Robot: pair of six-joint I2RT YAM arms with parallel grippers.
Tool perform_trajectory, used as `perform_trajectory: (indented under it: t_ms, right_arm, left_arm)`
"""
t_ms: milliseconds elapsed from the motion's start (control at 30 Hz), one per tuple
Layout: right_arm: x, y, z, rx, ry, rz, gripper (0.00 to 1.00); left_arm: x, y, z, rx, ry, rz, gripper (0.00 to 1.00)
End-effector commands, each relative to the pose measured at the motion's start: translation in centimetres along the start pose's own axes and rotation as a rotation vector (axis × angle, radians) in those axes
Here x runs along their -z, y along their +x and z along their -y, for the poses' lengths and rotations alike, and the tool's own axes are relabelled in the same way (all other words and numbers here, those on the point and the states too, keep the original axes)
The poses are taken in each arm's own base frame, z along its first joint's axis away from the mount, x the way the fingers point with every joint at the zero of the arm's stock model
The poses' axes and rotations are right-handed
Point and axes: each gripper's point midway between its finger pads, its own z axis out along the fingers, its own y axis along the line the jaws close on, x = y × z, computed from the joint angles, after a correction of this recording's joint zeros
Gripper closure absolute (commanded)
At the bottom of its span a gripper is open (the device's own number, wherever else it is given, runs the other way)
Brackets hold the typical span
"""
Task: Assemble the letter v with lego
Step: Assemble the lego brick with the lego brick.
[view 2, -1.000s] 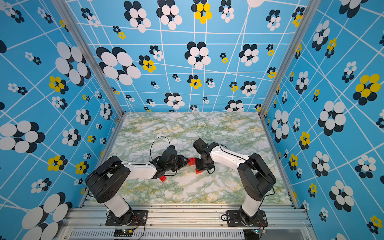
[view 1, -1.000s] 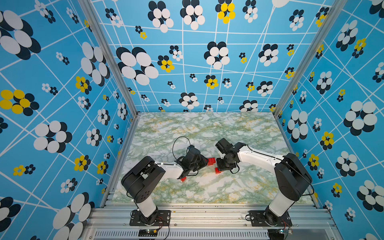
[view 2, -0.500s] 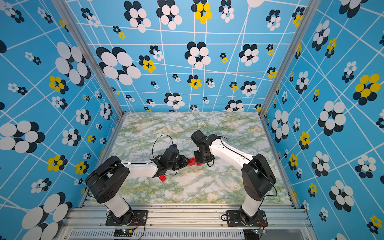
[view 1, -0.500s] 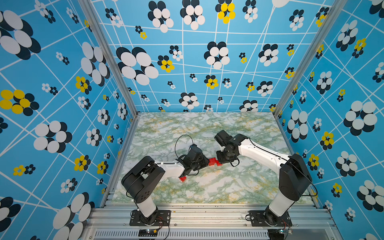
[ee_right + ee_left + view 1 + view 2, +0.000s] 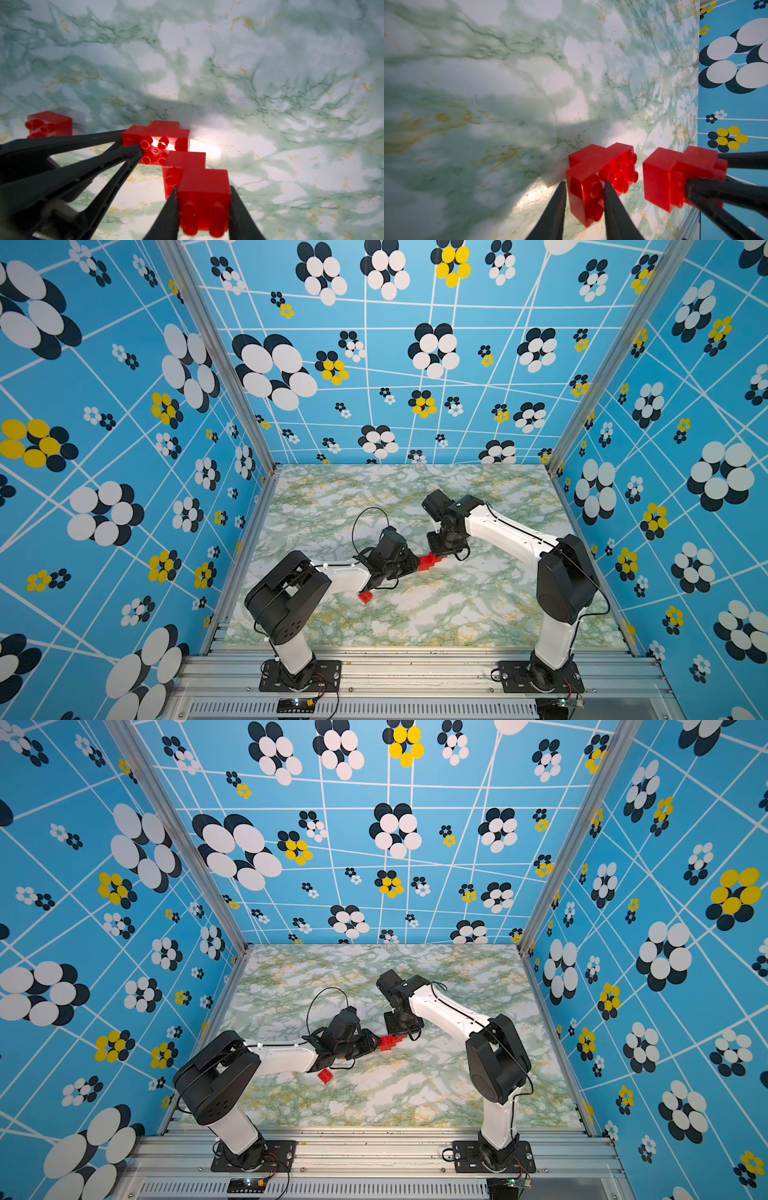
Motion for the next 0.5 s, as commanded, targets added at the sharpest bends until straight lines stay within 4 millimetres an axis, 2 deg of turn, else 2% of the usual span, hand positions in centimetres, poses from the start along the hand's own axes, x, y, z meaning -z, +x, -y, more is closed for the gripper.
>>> perform_trajectory:
  t_ms: [0,467]
  right_arm:
    - [-0.29,0.45,0.43,0.016,0.022,-0.035,0.70]
    - [-1.18,0.16,0.60,-0.008,0.038,-0.047,0.71]
  left_arm:
    - [-0.65,0.97,-0.52,-0.024,-0.035,-0.037,0.67]
    - [-0.75,1.09,-0.61,-0.025,-0.045,-0.037,0.68]
